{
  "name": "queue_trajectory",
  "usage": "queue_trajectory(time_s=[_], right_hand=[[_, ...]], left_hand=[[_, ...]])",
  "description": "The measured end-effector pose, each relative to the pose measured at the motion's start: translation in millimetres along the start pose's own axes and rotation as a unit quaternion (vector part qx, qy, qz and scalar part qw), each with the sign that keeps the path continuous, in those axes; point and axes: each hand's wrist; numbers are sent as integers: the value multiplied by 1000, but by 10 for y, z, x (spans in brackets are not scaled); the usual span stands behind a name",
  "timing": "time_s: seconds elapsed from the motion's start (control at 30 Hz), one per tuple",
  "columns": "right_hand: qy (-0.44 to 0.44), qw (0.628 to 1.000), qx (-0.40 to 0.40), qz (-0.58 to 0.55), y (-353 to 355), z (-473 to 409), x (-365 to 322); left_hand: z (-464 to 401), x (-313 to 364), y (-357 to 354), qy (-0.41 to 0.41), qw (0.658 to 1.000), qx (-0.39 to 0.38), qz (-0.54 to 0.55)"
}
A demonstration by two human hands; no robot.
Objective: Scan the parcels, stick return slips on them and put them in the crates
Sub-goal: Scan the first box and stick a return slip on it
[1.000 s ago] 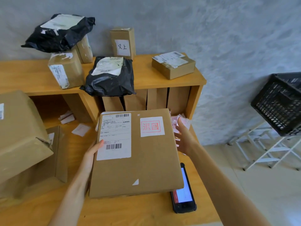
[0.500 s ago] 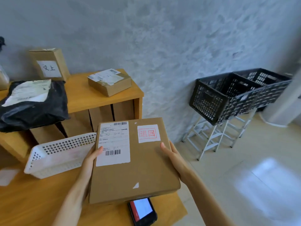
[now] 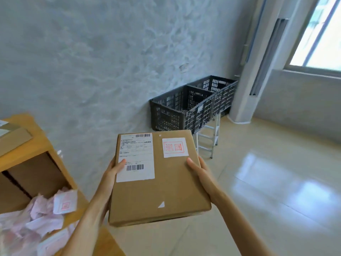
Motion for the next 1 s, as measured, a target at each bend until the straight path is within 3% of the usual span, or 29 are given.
queue_trajectory(time_s=[0.23,0.33,0.67,1.0], right_hand=[[40,999,31,-2,1426,-514,-699],[48,998,28,5,1843,-785,-973],[41,999,9,26,2508,-2078,-1454],[63,995,-2,76,2698,-4197,-2166]], left_hand=[[-693,60,-1679,-18,998,-52,-29],[-979,119,-2160,-24,999,-41,-20],[-2189,167,-2900,-26,999,-18,-10],[-4232,515,-3298,-49,999,-6,3]])
Point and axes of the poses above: each hand's wrist, its own z-axis away from the middle knuckle, its own y-axis out of the back of the hand, x = y × z, and after that the axes turned 11 degrees about -z, right-handed
